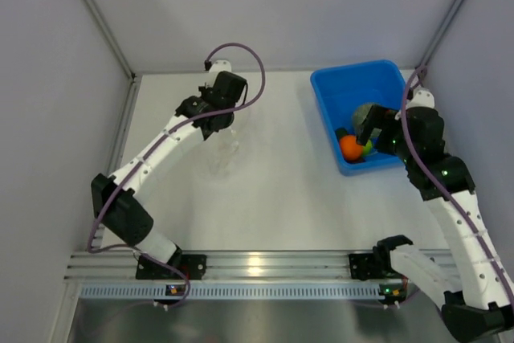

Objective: Open the zip-top bag and remove the fake food

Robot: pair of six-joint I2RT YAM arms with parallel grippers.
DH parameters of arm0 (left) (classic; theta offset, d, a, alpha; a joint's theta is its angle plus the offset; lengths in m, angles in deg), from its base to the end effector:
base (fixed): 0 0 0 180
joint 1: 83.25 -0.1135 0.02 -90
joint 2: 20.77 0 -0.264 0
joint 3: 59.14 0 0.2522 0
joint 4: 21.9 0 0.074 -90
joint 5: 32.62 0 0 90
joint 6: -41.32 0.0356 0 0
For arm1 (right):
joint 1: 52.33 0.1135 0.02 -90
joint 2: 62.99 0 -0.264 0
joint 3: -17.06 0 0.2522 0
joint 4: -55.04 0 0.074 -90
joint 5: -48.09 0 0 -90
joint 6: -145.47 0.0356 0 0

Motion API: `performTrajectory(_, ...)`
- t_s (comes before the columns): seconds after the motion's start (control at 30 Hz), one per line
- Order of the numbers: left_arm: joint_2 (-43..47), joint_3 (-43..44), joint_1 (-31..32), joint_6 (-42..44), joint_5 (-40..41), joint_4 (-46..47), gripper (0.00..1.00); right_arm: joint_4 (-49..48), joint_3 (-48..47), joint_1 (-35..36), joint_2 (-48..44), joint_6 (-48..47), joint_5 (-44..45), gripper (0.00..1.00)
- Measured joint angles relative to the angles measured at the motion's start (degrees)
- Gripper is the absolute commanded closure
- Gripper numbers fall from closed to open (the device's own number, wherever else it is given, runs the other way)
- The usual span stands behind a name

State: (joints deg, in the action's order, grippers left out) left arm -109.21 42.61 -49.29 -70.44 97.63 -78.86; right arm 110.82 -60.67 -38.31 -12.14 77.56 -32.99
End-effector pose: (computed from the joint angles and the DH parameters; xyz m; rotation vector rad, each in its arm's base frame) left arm 0.2878 -0.1661 0.3656 -0.1050 2.1343 0.2616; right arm 0.1700 0.0368 0.3795 0.2412 2.0622 0.2256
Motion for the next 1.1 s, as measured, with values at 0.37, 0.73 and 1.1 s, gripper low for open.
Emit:
performTrajectory(0.37, -16.8, 13.9, -0.2, 4.6, -1.6, -3.6, 0.68, 3.1, 4.3, 0.0, -9.3, -0.1, -6.0, 0.01)
performTrajectory(0.73, -15.5, 15.9, -2.3, -0.1, -13.6, -4.3, 0.13, 5.7, 4.7, 0.0, -13.7, -2.9, -7.1, 0.01)
performTrajectory(1.1, 23.3, -4.1, -3.0, -2.8, -13.9, 1.3, 0.02, 5.7, 4.7, 0.0, -20.1, -8.2, -4.7, 0.01)
